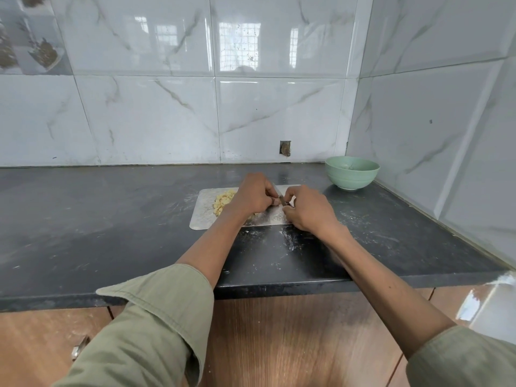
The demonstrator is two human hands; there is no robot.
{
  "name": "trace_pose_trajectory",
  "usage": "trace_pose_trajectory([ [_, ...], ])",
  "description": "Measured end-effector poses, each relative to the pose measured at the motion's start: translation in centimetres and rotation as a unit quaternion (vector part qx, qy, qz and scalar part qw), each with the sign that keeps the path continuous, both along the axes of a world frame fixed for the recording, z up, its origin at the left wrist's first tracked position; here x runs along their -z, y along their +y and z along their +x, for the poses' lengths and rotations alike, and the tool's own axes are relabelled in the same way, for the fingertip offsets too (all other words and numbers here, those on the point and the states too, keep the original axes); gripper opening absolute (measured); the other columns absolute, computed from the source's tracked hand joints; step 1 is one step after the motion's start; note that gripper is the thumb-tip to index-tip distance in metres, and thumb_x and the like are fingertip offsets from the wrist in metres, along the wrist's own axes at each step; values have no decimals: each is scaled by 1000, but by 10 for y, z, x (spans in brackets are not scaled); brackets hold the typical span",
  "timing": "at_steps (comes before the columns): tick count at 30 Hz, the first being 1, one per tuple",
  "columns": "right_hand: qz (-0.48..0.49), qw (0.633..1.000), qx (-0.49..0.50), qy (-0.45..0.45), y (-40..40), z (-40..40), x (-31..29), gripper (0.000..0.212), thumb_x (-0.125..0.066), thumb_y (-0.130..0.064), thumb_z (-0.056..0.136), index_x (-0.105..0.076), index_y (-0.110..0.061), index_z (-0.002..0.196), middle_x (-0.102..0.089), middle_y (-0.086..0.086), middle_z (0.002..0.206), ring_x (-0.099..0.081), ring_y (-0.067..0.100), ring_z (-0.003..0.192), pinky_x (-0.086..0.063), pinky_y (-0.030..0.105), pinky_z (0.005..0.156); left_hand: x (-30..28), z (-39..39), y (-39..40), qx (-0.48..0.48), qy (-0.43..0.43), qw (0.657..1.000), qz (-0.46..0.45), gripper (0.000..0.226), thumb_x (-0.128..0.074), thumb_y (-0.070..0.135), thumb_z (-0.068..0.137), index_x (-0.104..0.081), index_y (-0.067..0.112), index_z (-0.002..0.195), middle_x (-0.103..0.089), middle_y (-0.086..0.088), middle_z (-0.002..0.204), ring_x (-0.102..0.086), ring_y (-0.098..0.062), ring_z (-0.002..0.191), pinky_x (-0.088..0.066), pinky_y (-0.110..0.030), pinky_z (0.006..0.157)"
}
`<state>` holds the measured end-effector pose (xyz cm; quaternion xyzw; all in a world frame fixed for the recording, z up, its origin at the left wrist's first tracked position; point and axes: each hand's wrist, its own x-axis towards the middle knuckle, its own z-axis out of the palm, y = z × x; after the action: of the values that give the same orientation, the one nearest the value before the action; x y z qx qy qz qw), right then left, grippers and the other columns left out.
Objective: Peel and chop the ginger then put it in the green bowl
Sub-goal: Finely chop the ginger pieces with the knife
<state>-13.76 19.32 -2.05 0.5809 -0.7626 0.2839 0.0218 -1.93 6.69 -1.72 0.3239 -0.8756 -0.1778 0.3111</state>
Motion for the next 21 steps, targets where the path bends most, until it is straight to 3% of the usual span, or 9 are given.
trace_pose_trajectory([
  [4,-23,999,24,-3,2,5,4,8,-63,-27,88,-64,-29,96,-68,4,95,-62,29,88,-40,32,70,1,-1,-2,-2,-1,1000,3,14,-90,7,76,-84,10,89,-78,-1,81,-68,-4,68,-57,-21,70],
  [10,-29,997,69,6,18,14,3,28,-62,-40,90,-68,-34,117,-70,2,112,-64,31,108,-44,34,79,-3,2,-4,1,-27,1000,13,15,-89,13,80,-84,13,94,-79,-1,87,-71,-9,77,-59,-27,76],
  [14,-8,997,72,-7,29,15,2,32,-65,-43,86,-68,-28,115,-69,4,107,-61,30,95,-42,33,74,-4,5,-7,-5,-33,999,11,14,-90,16,78,-84,15,91,-79,1,85,-72,-14,80,-61,-36,81],
  [18,-11,997,72,-1,27,16,4,24,-55,-35,93,-57,-12,102,-65,9,99,-49,31,83,-42,37,70,-4,4,-6,-1,-35,999,6,16,-90,16,78,-84,12,92,-79,-1,85,-71,-11,77,-60,-31,80],
  [21,-23,997,67,1,26,17,4,20,-48,-33,99,-45,-13,100,-57,8,94,-49,33,83,-38,38,69,-3,3,-6,-2,-28,1000,8,14,-90,14,78,-84,12,91,-79,-1,84,-68,-8,72,-58,-28,76],
])
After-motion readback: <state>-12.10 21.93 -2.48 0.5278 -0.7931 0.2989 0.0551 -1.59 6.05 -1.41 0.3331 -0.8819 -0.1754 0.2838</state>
